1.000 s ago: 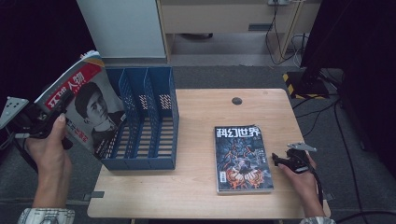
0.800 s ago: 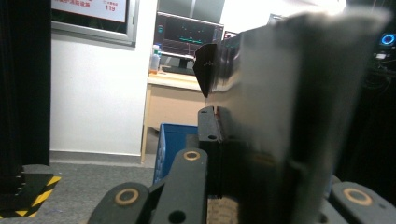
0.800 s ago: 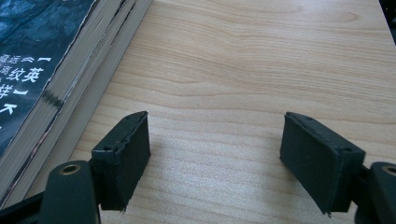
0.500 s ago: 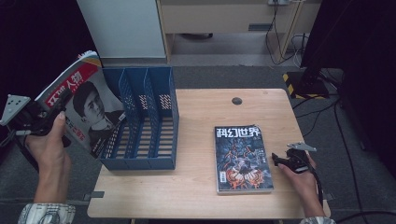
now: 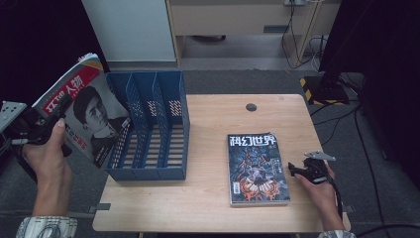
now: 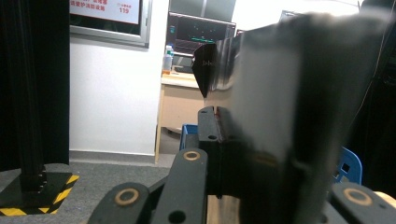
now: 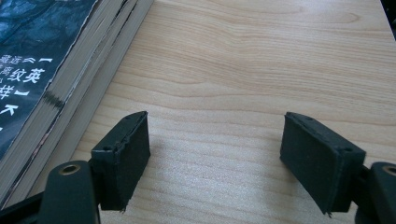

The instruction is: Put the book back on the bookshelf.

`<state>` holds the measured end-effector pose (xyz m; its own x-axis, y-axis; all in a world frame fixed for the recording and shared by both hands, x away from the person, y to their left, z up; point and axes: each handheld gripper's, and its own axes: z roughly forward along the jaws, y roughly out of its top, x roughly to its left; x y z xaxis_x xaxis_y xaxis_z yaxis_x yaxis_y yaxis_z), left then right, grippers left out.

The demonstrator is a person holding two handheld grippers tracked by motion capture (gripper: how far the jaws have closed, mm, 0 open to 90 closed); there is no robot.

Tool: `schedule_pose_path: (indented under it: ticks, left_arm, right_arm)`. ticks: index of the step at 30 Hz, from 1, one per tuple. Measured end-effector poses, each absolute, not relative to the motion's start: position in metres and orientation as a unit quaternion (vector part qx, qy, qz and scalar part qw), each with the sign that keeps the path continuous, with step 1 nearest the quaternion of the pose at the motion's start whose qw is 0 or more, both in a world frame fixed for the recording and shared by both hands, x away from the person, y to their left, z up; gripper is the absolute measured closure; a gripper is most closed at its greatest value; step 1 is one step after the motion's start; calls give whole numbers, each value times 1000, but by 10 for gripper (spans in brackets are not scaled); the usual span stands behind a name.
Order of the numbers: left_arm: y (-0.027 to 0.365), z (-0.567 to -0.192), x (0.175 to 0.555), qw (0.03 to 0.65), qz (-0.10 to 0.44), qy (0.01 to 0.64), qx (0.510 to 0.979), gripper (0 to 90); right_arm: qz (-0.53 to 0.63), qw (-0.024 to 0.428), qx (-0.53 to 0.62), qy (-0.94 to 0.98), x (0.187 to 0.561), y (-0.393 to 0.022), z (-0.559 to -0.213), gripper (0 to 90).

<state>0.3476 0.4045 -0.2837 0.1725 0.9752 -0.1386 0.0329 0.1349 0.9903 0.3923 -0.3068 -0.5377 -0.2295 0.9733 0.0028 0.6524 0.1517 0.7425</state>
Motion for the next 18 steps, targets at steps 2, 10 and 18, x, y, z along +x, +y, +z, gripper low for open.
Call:
schedule_pose_path:
  ticks: [2,10,18]
  left_arm:
    - [404,-285,349,570,412,493,512,868]
    - [397,-288,358,571,409,493,513,868]
    - [393,-294,369,570,408,493,515,867]
  right_arm:
    - [319,251,567,716,392,-307,-538,242]
    - [319,251,567,716,392,-307,-538,242]
    - [320,250,567,716,393,-306,-538,242]
